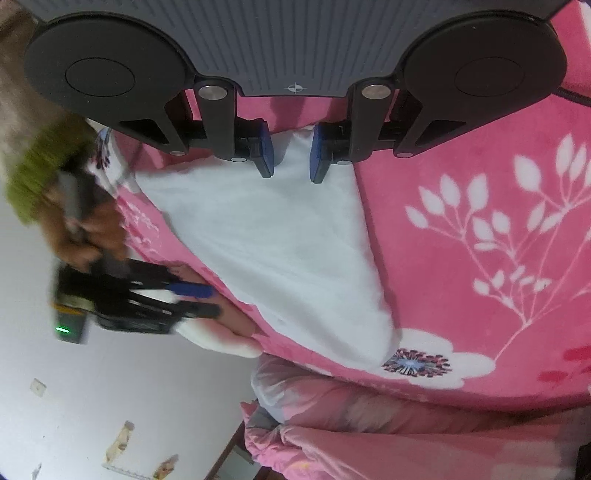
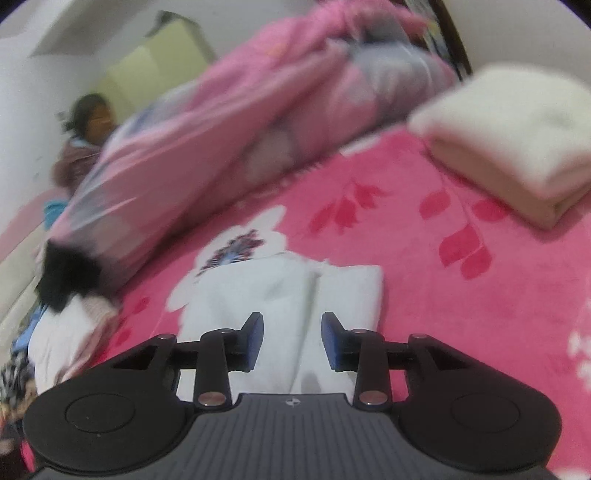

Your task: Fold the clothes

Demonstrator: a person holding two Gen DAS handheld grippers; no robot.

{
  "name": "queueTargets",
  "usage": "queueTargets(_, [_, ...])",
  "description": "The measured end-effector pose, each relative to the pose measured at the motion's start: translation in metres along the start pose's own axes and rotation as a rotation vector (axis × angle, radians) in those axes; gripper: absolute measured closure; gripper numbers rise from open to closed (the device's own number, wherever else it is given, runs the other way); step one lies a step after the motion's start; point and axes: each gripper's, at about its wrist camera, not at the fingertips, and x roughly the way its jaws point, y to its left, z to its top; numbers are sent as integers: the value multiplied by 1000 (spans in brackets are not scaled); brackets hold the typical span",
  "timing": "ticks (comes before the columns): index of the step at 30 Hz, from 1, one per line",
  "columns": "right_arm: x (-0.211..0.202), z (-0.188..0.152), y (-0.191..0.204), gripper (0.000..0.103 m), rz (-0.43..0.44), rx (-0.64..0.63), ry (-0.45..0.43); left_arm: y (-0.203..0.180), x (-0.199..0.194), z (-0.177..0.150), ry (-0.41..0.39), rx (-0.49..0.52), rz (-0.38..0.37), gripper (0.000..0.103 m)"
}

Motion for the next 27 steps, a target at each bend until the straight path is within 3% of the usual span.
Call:
queueTargets(6, [54,22,-3,69,30,16,103,-1,-2,-2,1,46,0,80])
queueTargets(9, [66,23,-3,102,25,4,117,0,-3,-2,4,60,7,84])
queueTargets(15, [56,34,14,103,11,-96,35,0,-5,-3,12,82,18,89])
queueTargets(24, [99,18,26,102,-212,-401,77,-9,-9,-8,16,151,42,89])
queueTargets(26, [96,21,23,95,-233,-401,62,-11,-9,-9,14,157,47,89])
queueTargets(27, [92,24,23,85,-244,-393,51,-11,-8,-8,14,160,49,89])
